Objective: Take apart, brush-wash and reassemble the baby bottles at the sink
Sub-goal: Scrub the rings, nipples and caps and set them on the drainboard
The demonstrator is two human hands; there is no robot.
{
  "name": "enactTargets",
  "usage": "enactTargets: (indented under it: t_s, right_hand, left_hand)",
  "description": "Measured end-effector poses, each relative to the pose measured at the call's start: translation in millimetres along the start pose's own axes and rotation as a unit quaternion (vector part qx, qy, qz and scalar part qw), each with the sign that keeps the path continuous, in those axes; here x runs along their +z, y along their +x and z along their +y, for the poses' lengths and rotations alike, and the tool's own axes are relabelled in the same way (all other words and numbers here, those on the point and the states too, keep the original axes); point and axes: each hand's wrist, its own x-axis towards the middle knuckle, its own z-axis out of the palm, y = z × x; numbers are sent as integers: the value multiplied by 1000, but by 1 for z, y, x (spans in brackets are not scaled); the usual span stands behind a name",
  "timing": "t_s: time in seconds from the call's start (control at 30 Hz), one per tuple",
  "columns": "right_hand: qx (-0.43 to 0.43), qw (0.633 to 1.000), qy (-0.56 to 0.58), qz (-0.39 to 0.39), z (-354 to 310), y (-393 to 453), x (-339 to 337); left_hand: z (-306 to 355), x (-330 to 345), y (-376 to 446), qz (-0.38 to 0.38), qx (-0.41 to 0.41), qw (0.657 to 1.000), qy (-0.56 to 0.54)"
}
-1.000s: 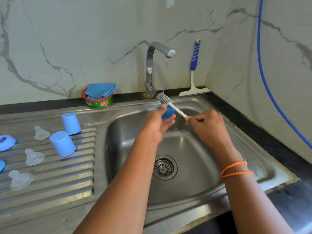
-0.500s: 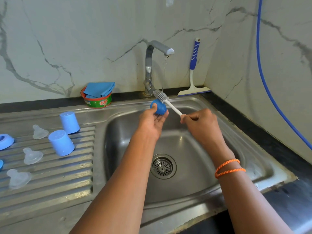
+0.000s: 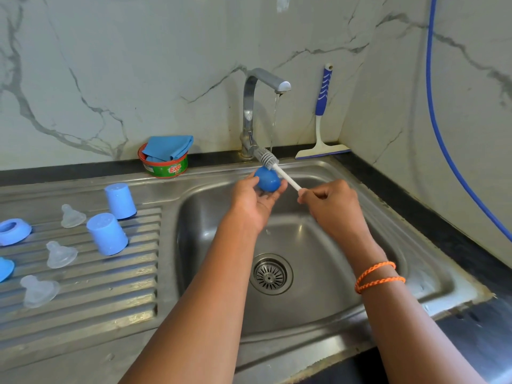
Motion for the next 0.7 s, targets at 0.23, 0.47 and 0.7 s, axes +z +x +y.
enactTargets:
  t_s: [0.23, 0.47, 0.7]
  right_hand:
    - [20, 996, 39, -74, 0, -4, -13]
    - [-8, 1000, -20, 23, 2, 0, 5]
    - [26, 990, 111, -87, 5, -1, -17]
  left_hand:
    - [11, -9, 8, 26, 40, 998, -36]
    - [-7, 0, 3, -42, -11, 996, 82]
    - [-8, 4, 6, -27, 48, 998, -5]
